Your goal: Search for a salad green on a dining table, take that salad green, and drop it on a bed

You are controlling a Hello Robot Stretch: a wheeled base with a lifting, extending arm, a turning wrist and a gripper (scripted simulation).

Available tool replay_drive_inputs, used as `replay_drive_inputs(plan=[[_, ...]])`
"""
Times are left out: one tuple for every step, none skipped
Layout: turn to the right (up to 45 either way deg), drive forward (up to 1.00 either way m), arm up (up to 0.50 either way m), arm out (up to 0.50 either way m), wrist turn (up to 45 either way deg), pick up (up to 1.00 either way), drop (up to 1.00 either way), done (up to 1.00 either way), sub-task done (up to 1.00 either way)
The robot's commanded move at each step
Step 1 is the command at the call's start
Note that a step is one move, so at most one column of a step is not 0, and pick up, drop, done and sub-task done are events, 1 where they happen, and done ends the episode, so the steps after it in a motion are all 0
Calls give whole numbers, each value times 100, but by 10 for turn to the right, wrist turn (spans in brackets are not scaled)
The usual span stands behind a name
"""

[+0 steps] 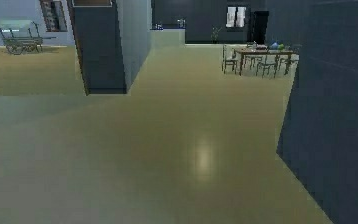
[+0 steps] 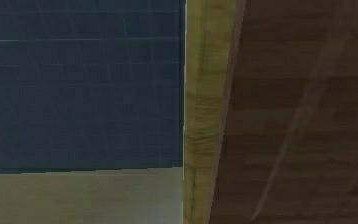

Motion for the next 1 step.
replay_drive_inputs(plan=[[120, 0, 0, 0, 0, 0, 0, 0, 0]])
